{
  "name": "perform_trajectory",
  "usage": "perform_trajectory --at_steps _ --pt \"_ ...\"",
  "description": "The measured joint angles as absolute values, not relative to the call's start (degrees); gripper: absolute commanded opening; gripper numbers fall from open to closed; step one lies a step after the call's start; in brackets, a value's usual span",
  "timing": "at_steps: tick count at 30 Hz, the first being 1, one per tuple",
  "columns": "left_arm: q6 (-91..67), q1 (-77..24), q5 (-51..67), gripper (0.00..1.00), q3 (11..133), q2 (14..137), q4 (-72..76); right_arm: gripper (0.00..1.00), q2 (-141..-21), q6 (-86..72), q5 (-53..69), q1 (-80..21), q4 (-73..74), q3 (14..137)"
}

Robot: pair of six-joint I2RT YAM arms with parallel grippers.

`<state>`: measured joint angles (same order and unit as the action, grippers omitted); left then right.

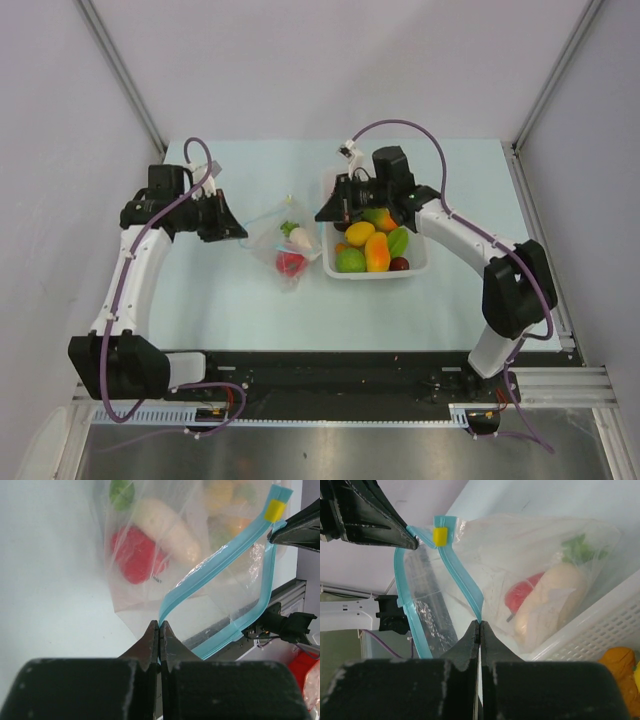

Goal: Place the food in the zip-top bag and seal the zipper
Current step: Adjust the zipper food storage bag at the center of the board, then pick up the fake fruit from the bin.

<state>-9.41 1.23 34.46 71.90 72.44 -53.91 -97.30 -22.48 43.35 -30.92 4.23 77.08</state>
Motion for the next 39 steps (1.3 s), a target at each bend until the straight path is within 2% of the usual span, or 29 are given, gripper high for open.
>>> perform_trajectory --at_steps 3,4,5,8,11,14,22,28,32,39 --pt "-9.8 1.2 34.5 0.0 71.9 72.6 -53.3 0.02 -99.1 -20.6 44.0 -30.7 7.6 81.3" --pt "-10.2 1.2 34.6 0.0 71.9 72.6 -52.8 0.11 -99.7 -19.9 44.1 -30.6 8.3 82.8" --pt "-10.5 1.2 34.6 0.0 71.9 72.7 -52.4 0.32 -100.5 -19.1 44.1 -30.4 9.2 84.7" --pt "-12.1 1.2 34.8 0.0 71.4 73.4 -50.7 0.61 -102.0 -16.0 43.8 -29.4 11.5 89.0" --pt "-13.6 1.2 34.9 0.0 70.5 73.9 -49.2 0.75 -102.1 -13.7 43.8 -27.7 13.2 89.7" --pt "-14.5 1.2 35.2 0.0 70.3 74.4 -48.0 0.79 -101.9 -9.6 43.0 -25.2 16.4 89.7" --pt "-15.0 1.2 35.9 0.0 70.3 75.2 -47.0 0.75 -98.1 2.5 35.2 -23.3 30.3 87.4" --pt "-15.0 1.2 36.1 0.0 70.2 75.2 -46.5 0.86 -96.8 0.4 24.4 -31.7 34.7 82.3" --pt "-15.0 1.2 36.1 0.0 70.2 75.2 -46.5 0.81 -96.8 -3.3 15.1 -37.1 35.8 80.7" --pt "-15.0 1.2 36.1 0.0 70.2 75.2 -46.5 0.8 -98.4 -9.1 8.8 -38.5 36.0 80.4"
